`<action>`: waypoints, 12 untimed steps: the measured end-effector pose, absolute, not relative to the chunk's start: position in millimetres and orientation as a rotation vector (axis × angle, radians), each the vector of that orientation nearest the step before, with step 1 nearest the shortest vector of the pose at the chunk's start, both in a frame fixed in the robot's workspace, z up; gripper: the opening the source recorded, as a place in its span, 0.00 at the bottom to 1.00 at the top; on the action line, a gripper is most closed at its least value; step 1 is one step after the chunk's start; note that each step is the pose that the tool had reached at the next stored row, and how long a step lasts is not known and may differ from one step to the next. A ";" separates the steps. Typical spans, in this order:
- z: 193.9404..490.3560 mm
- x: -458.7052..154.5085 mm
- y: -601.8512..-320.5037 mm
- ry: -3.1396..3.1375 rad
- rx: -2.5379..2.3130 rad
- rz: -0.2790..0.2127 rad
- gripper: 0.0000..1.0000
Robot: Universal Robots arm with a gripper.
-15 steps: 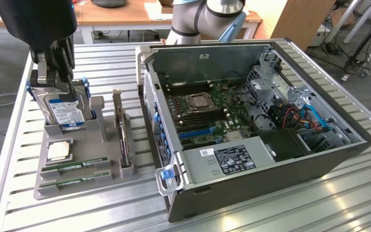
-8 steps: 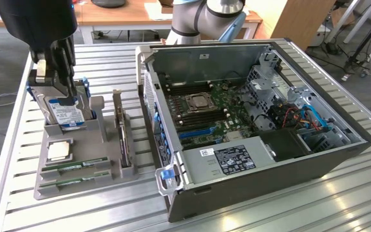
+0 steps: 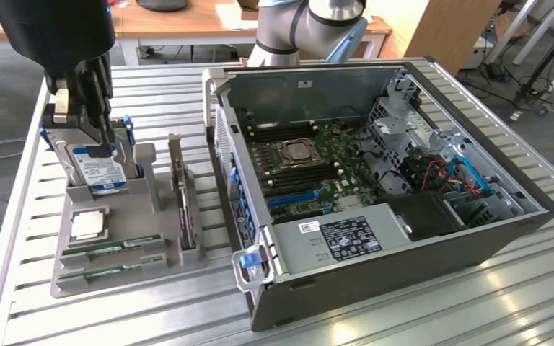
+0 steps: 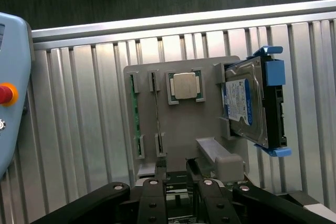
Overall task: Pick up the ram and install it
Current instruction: 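Pick up the ram and move it above insertion slot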
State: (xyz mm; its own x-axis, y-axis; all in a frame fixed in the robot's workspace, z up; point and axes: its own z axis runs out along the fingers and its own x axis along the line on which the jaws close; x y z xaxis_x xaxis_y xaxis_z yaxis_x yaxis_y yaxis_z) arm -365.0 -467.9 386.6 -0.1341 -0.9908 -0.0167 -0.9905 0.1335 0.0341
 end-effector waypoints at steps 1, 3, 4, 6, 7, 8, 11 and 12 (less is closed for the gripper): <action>386.6 -365.0 -467.9 -2.358 2.061 -0.057 0.30; 386.6 -365.0 -467.9 -2.358 2.061 -0.057 0.30; 386.6 -365.0 -467.9 -2.358 2.061 -0.057 0.30; 386.6 -364.9 -467.9 -2.358 2.061 -0.057 0.30; 386.5 -365.0 -467.9 -2.358 2.061 -0.057 0.30; 386.0 -364.9 -467.9 -2.358 2.061 -0.057 0.30; 383.7 -365.0 -467.9 -2.358 2.061 -0.057 0.30; 382.7 -365.0 -467.9 -2.358 2.061 -0.057 0.30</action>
State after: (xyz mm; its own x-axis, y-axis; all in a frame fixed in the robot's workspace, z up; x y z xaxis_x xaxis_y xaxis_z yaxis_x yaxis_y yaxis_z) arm -365.0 -467.9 382.7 -0.1341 -0.9908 -0.0167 -0.9905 0.1335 0.0341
